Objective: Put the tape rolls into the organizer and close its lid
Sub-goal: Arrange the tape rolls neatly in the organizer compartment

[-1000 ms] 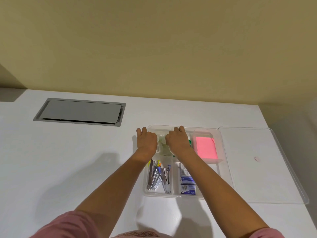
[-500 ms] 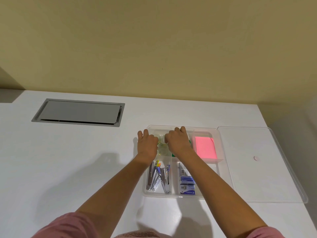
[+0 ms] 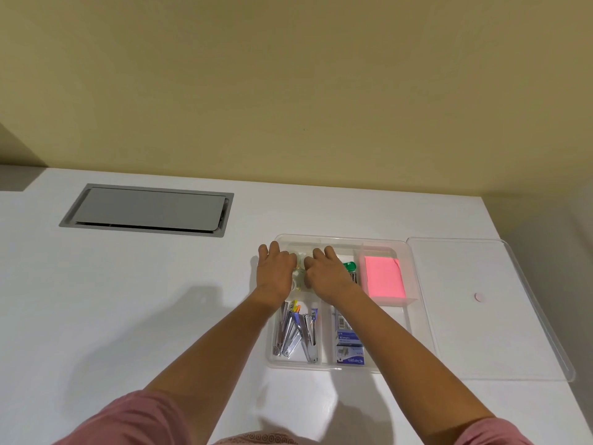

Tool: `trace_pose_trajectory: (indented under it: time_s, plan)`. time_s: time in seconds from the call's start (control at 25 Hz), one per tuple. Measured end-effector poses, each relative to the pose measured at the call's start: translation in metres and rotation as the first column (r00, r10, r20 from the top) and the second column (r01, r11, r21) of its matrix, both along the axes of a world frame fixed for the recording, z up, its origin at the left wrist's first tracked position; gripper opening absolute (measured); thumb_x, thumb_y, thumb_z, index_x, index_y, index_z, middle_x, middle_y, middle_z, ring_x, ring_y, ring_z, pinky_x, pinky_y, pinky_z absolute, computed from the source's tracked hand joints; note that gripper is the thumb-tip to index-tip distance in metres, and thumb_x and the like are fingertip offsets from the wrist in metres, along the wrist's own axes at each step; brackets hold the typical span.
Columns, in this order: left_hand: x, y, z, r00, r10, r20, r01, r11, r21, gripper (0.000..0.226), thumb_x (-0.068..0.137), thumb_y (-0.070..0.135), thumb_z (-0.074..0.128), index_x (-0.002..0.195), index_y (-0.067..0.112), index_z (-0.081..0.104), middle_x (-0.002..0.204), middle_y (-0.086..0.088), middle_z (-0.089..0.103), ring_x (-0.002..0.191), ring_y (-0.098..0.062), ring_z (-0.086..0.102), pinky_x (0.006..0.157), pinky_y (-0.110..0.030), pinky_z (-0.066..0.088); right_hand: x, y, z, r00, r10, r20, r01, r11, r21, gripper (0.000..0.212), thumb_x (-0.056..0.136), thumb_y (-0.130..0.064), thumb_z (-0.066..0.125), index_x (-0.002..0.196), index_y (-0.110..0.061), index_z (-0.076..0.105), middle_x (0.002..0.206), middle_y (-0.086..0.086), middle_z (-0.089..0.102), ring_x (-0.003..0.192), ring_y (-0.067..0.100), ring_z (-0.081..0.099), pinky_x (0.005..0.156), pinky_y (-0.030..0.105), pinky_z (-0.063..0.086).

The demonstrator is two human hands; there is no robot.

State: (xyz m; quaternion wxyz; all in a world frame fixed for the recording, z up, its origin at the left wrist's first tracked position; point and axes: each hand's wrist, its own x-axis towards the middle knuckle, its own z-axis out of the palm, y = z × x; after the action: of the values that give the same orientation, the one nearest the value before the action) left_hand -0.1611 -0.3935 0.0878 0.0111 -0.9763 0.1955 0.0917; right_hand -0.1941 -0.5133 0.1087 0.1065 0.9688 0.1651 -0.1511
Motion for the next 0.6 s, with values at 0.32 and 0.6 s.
trace_pose_trajectory:
  time_s: [0.32, 0.6]
  plan:
    - [-0.001, -0.001, 0.002, 1.0, -0.005, 0.014, 0.004, 0.999, 0.038, 0.033, 0.087, 0.004, 0.054, 0.117, 0.018, 0.059, 0.115, -0.001, 0.066, 0.124, -0.024, 0.04, 0.106, -0.038, 0.027, 0.003, 0.002, 0.001, 0.996, -0.074, -0.044, 0.076, 0.996, 0.046, 0.03, 0.097, -0.008, 0.04, 0.115, -0.004, 0.064, 0.119, 0.009, 0.059, 0.123, 0.03, 0.041, 0.113, 0.041, 0.021]
    - [0.003, -0.006, 0.004, 0.998, -0.061, -0.017, 0.062, 0.994, 0.089, 0.041, 0.087, 0.006, 0.056, 0.127, 0.015, 0.05, 0.129, 0.0, 0.055, 0.131, -0.027, 0.035, 0.111, -0.042, 0.022, 0.019, -0.002, 0.004, 0.982, -0.187, 0.007, 0.186, 0.977, 0.102, 0.037, 0.097, -0.007, 0.035, 0.126, -0.011, 0.058, 0.125, 0.005, 0.062, 0.129, 0.03, 0.039, 0.117, 0.044, 0.016]
